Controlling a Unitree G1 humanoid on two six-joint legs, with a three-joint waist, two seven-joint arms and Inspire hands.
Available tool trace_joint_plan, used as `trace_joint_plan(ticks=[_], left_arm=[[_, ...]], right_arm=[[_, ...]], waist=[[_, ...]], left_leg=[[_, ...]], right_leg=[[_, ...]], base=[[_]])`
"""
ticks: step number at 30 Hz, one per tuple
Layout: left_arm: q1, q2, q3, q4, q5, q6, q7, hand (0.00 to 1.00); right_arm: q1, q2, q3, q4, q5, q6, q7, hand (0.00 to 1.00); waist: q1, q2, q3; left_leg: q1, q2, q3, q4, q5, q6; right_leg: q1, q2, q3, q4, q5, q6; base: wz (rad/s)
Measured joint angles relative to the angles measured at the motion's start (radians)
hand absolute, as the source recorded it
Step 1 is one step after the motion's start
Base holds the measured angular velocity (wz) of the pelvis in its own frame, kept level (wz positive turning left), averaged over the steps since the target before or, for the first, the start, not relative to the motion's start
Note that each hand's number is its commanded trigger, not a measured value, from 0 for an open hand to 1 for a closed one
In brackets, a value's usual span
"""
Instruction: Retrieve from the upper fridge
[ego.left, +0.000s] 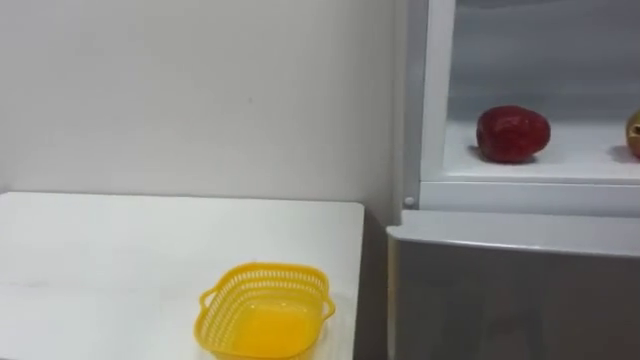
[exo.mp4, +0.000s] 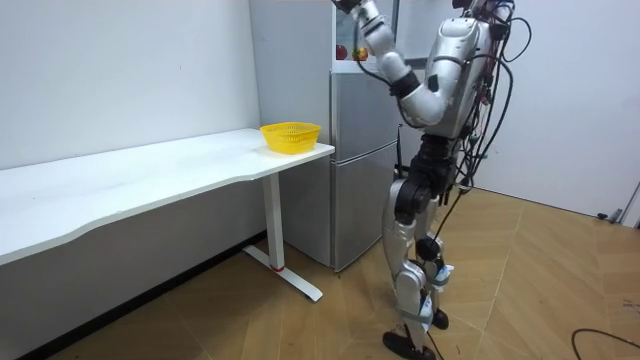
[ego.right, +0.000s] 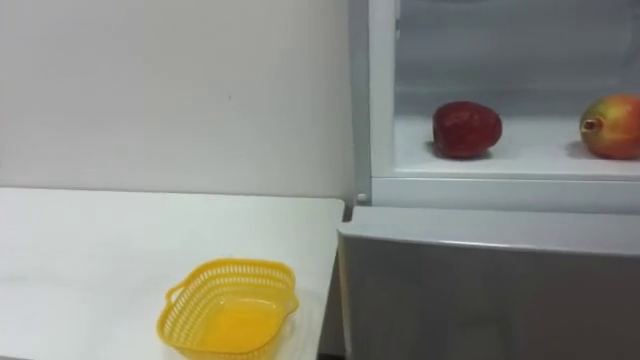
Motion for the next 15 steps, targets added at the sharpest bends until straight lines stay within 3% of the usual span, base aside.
trace_joint_plan(ticks=[3,5,9,11,12,14,15], left_arm=[[0.078,-0.002,0.043,0.060,0.037,-0.002,0.122,0.00],[0.162,-0.005,0.054,0.145,0.038,-0.004,0.188,0.00],[0.308,-0.040,0.038,0.280,0.035,-0.001,0.255,0.00],[0.376,-0.059,0.017,0.455,-0.026,0.009,0.278,0.00],[0.386,-0.069,0.014,0.504,-0.035,0.010,0.284,0.00],[0.414,-0.106,-0.020,0.732,-0.103,0.018,0.311,0.00],[0.415,-0.113,-0.028,0.792,-0.114,0.024,0.311,0.00]], right_arm=[[0.008,-0.002,0.000,-0.011,-0.012,0.002,0.000,0.00],[0.012,-0.007,0.000,-0.028,-0.031,0.014,0.000,0.00],[0.028,-0.008,0.002,-0.044,-0.016,0.022,0.003,0.00],[0.034,-0.015,0.001,-0.047,0.025,0.036,0.009,0.00],[0.036,-0.016,0.002,-0.047,0.034,0.041,0.009,0.00],[0.041,-0.017,0.000,-0.048,0.051,0.059,0.024,0.00],[0.041,-0.017,0.000,-0.050,0.047,0.065,0.029,0.00]], waist=[[0.000,0.016,0.0016],[-0.003,0.031,0.0031],[-0.004,0.033,0.0031],[-0.003,0.028,0.0017],[-0.003,0.029,0.0019],[-0.006,0.023,0.0017],[-0.005,0.020,0.0011]], left_leg=[[-0.004,-0.013,-0.023,0.001,0.004,0.007],[-0.008,-0.019,-0.033,0.002,0.007,0.012],[-0.018,-0.027,-0.059,0.006,0.009,0.015],[-0.023,-0.030,-0.070,0.007,0.009,0.015],[-0.023,-0.030,-0.072,0.007,0.009,0.015],[-0.022,-0.033,-0.074,0.005,0.009,0.015],[-0.022,-0.033,-0.074,0.004,0.009,0.015]], right_leg=[[0.001,-0.011,-0.015,0.005,-0.010,0.007],[0.001,-0.019,-0.035,0.007,-0.012,0.010],[0.002,-0.026,-0.057,0.006,-0.015,0.013],[0.001,-0.028,-0.061,0.006,-0.018,0.015],[0.001,-0.029,-0.060,0.005,-0.019,0.015],[0.003,-0.032,-0.063,0.004,-0.020,0.017],[0.002,-0.031,-0.062,0.004,-0.020,0.018]], base=[[0.25],[0.18],[0.18],[0.09],[0.00],[0.00],[0.00]])
